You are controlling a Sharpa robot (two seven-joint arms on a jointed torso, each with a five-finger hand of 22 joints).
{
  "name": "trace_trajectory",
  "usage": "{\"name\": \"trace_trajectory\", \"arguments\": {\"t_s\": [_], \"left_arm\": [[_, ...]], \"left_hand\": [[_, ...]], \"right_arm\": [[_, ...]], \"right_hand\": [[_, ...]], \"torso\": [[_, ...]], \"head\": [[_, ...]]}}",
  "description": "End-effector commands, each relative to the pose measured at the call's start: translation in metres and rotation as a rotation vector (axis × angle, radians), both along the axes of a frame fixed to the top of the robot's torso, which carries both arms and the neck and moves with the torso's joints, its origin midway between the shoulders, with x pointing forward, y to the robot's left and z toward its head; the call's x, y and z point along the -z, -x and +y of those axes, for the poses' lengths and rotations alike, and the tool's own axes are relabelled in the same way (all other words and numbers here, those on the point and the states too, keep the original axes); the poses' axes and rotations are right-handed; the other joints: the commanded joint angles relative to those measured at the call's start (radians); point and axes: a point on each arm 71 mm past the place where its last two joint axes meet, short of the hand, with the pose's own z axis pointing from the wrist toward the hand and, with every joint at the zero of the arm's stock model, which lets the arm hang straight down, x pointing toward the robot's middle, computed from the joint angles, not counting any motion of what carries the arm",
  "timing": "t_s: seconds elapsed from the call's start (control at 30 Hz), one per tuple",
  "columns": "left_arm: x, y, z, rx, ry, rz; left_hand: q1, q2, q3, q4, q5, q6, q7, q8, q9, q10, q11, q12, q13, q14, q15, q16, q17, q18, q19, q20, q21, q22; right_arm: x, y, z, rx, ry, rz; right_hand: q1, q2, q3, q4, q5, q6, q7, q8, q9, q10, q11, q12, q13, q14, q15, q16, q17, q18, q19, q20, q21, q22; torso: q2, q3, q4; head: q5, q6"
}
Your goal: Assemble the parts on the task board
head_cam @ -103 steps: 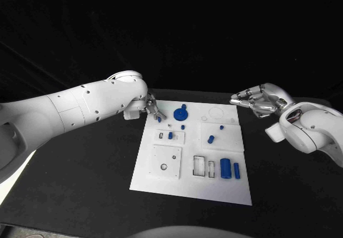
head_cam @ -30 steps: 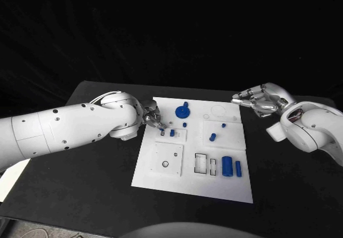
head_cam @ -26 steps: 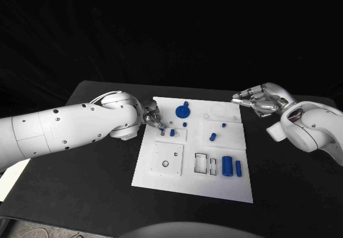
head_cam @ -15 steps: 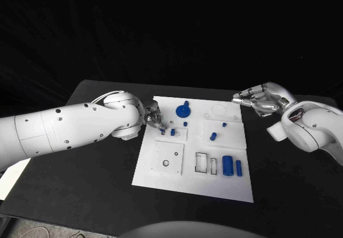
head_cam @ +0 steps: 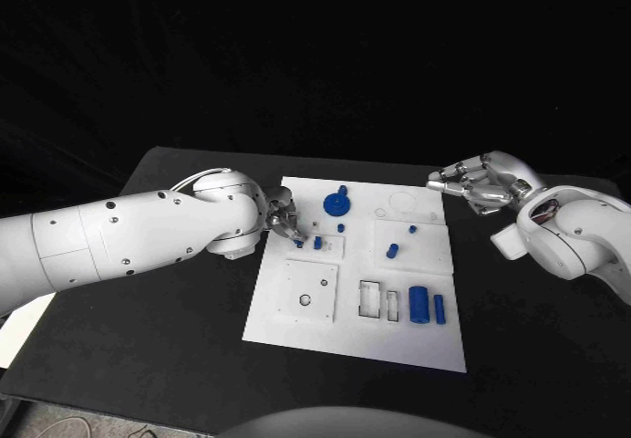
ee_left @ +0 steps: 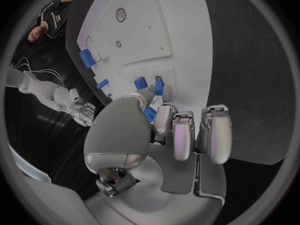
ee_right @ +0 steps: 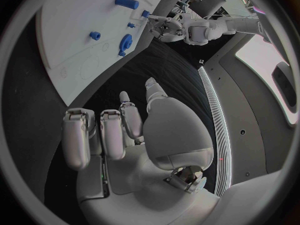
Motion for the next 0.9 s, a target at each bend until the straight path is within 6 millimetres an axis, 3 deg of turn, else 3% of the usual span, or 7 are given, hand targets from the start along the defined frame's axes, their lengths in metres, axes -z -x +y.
{"name": "trace_trajectory", "arguments": {"t_s": [0.03,0.9], "left_arm": [[0.0014,0.0013,-0.0016,0.019,-0.021,0.017],[0.0042,0.0015,-0.0045,0.034,-0.036,0.048]], "left_hand": [[0.010,0.003,0.056,-0.052,0.002,0.015,-0.017,0.002,0.001,0.007,0.001,0.004,0.000,0.105,-0.009,0.003,0.263,-0.004,0.093,-0.007,0.006,0.220],[-0.009,-0.006,0.067,-0.047,0.002,0.019,-0.019,0.008,0.004,0.008,0.001,0.003,0.000,0.105,-0.010,0.003,0.263,-0.004,0.093,-0.008,0.005,0.220]], "right_arm": [[0.0004,0.0007,0.0017,-0.015,0.004,0.002],[0.0005,0.0009,0.0014,-0.016,0.005,0.002]], "right_hand": [[-0.001,0.010,-0.005,-0.002,0.004,-0.007,0.000,-0.002,0.001,-0.007,0.001,-0.006,0.045,0.065,-0.003,-0.003,0.084,0.014,-0.007,-0.001,-0.003,0.023],[-0.001,0.010,-0.005,-0.002,0.004,-0.007,0.000,-0.002,0.001,-0.007,0.001,-0.006,0.045,0.065,-0.003,-0.003,0.084,0.014,-0.007,-0.001,-0.003,0.023]], "torso": [[0.000,-0.0001,0.0000],[0.000,0.0005,-0.0001]], "head": [[-0.001,0.000],[-0.001,-0.003]]}}
